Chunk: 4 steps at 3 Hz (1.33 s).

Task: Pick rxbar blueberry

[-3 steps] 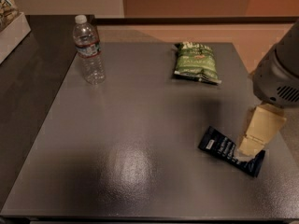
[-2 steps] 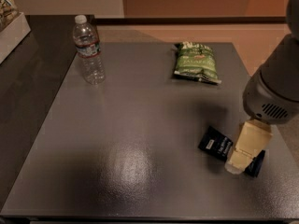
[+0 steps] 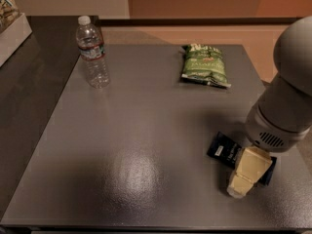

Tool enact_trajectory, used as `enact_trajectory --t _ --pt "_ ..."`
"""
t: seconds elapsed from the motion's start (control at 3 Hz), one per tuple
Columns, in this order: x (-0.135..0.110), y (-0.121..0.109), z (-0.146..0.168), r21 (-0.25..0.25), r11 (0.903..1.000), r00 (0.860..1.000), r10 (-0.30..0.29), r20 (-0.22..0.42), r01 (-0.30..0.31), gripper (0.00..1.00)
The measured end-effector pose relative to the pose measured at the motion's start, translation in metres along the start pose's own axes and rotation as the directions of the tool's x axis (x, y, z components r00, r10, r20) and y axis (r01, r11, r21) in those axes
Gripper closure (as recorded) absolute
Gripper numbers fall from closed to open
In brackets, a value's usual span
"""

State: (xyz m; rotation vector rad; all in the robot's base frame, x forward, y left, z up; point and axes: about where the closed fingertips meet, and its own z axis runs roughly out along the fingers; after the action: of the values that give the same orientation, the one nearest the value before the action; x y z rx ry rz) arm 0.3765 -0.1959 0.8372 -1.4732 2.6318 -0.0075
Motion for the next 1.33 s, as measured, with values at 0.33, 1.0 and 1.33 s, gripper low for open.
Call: enact_trajectory --t 0.33,1.0,1.33 --pt "0.0065 -0.0009 0.0093 -0.002 0.9995 0.999 0.033 -0.010 -0.033 0.00" --pt "0.0112 -0.0021 0.0155 -0.017 0.9981 0.998 0.059 -0.003 -0.059 0.41" --pt "0.0108 -0.0026 0.0104 -0.017 0.9981 0.998 0.060 -0.001 -0.060 0.66"
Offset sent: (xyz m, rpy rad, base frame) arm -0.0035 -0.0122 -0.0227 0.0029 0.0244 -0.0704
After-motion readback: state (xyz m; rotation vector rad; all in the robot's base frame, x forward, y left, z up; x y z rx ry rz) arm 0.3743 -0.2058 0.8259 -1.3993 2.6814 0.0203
